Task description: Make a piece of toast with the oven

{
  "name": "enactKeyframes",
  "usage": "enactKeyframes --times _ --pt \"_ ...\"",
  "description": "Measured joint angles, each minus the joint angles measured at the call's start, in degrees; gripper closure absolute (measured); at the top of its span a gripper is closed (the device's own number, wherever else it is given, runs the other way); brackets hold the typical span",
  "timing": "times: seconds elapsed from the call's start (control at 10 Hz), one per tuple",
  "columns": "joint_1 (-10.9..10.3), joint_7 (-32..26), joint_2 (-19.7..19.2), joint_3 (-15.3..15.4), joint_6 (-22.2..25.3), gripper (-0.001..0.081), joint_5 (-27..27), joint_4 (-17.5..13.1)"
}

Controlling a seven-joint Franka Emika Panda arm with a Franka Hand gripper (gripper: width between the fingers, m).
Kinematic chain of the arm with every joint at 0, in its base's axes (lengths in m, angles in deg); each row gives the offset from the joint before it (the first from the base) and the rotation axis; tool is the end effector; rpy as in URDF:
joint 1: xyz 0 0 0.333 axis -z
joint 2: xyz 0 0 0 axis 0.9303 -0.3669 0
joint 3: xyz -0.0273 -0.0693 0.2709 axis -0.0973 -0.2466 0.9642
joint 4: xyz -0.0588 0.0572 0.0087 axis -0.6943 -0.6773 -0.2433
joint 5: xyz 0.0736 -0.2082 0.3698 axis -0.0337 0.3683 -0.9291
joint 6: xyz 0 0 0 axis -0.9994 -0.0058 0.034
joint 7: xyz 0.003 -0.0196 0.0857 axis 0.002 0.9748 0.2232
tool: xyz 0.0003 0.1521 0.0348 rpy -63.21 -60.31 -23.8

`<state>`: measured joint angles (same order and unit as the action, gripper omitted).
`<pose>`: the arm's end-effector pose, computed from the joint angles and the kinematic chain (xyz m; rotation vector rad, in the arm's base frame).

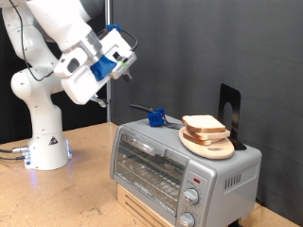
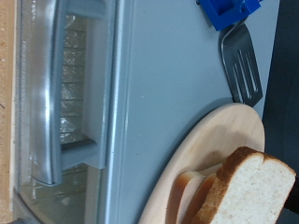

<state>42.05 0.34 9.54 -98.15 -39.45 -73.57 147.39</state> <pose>0.4980 0.0058 0.3878 -2.3360 0.8947 0.0763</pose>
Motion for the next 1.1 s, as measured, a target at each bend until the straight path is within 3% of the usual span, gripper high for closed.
enactKeyframes --times 0.3,0.6,1.1 --pt "-0.7 0.1 -1.3 0.8 -1.5 0.0006 -0.5 -0.5" --pt "-0.6 -0.1 -1.3 0.0 0.3 0.0006 -2.2 -0.3" --pt "-0.8 0.0 -3.4 0.3 -3.5 0.0006 -3.6 3.1"
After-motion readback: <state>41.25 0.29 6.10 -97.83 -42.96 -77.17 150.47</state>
